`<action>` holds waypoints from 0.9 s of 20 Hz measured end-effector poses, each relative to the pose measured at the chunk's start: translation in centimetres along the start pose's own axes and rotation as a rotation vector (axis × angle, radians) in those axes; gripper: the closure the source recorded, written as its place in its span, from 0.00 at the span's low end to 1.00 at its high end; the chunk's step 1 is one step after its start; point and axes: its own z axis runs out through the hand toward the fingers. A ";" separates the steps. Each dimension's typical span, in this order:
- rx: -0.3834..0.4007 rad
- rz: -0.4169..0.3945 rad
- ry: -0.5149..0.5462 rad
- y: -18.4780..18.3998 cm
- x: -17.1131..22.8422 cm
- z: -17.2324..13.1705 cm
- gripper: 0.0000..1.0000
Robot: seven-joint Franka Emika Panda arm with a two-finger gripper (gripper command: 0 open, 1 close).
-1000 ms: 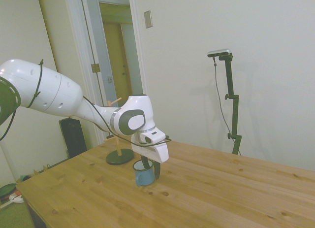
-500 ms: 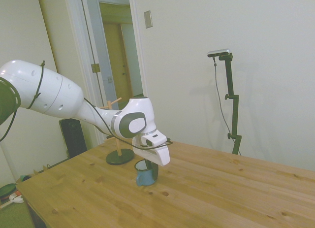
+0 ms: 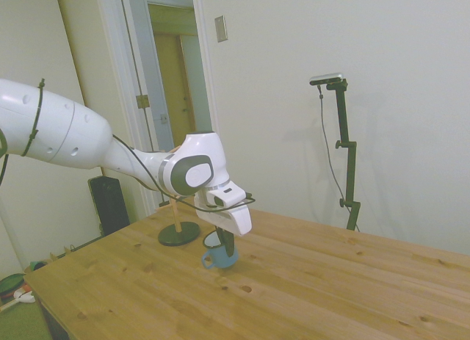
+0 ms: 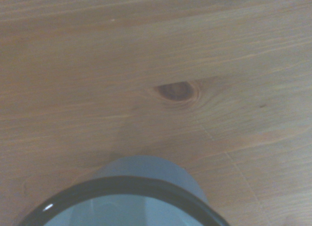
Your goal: Hang the mug
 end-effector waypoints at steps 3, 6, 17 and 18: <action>0.025 0.005 0.016 0.4 0.1 -3.0 1.00; 0.051 0.010 0.034 0.5 0.4 -7.8 1.00; 0.083 -0.037 0.063 -4.5 1.0 -18.6 1.00; 0.083 -0.043 0.066 -5.0 1.0 -19.0 1.00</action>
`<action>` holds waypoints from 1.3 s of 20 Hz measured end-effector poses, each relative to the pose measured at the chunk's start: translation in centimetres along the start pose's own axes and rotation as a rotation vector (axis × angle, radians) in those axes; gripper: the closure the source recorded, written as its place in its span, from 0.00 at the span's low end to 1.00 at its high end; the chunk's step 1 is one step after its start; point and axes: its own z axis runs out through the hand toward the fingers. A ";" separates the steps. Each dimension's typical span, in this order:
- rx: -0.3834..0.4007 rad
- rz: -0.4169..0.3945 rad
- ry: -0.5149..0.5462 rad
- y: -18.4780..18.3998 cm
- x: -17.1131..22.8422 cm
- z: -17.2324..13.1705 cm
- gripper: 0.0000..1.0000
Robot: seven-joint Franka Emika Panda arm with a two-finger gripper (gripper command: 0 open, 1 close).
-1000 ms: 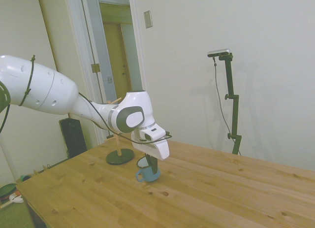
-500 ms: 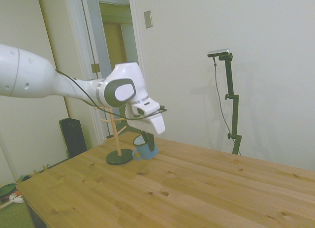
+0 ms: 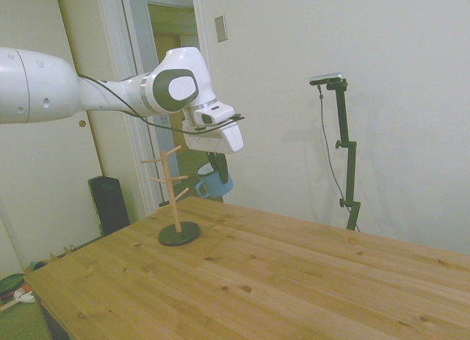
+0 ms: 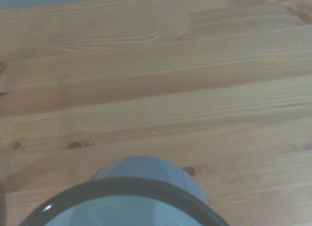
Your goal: Hang the mug
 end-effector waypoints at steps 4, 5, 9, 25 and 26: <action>0.005 -0.016 0.005 -1.9 0.2 -1.9 1.00; 0.006 -0.019 0.008 -2.2 0.2 -2.3 1.00; 0.006 -0.032 0.014 -3.6 0.1 -3.1 1.00; -0.022 -0.071 0.021 -7.7 -2.4 -2.1 1.00; -0.024 -0.073 0.022 -7.8 -2.6 -2.1 1.00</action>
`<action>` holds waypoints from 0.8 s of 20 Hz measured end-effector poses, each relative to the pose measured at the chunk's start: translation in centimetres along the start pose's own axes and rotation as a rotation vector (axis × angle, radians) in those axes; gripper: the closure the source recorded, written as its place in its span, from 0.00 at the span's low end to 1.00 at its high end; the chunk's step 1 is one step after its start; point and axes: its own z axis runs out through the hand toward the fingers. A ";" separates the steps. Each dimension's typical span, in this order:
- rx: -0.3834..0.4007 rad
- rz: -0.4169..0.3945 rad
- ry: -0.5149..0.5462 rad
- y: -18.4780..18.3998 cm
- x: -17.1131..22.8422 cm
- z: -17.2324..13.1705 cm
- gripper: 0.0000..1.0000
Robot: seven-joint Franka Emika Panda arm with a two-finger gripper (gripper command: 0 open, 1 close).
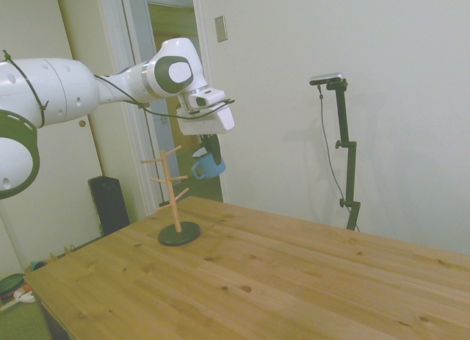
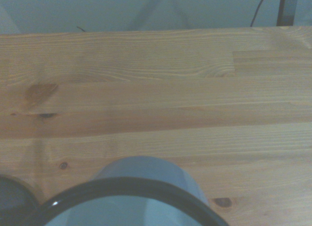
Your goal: Hang the mug
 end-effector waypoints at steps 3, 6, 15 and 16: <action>-0.003 -0.004 -0.002 -0.5 -0.5 0.2 1.00; -0.007 -0.006 -0.002 -1.1 -1.2 0.5 1.00; -0.009 -0.019 0.001 -2.7 -3.0 0.8 1.00; -0.009 -0.019 0.003 -2.8 -3.1 0.8 1.00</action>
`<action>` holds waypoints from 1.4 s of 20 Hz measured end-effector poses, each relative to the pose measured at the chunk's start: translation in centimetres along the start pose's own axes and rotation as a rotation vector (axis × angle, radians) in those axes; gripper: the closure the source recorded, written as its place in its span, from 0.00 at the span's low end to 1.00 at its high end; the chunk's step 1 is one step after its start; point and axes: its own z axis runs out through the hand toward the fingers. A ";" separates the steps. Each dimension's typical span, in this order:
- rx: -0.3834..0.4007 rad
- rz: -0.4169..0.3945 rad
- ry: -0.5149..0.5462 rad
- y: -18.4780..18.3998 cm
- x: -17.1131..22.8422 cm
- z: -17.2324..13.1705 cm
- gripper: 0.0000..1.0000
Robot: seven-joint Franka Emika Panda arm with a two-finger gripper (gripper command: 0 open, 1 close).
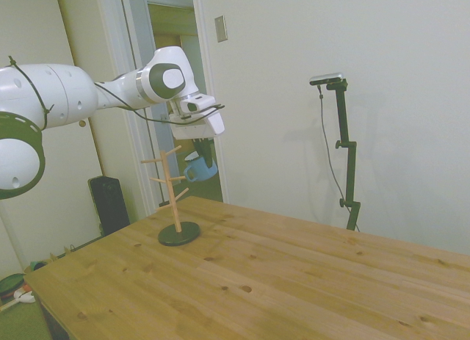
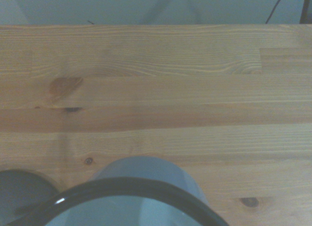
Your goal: Hang the mug
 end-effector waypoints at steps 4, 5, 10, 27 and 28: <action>0.000 0.003 0.001 -0.6 -0.2 0.3 1.00; -0.002 0.004 0.001 -0.6 -0.1 0.5 1.00; -0.009 0.009 0.001 -0.6 0.3 1.0 1.00; 0.015 -0.026 0.016 -4.9 -1.5 2.3 1.00; 0.015 -0.032 0.018 -5.2 -1.7 2.4 1.00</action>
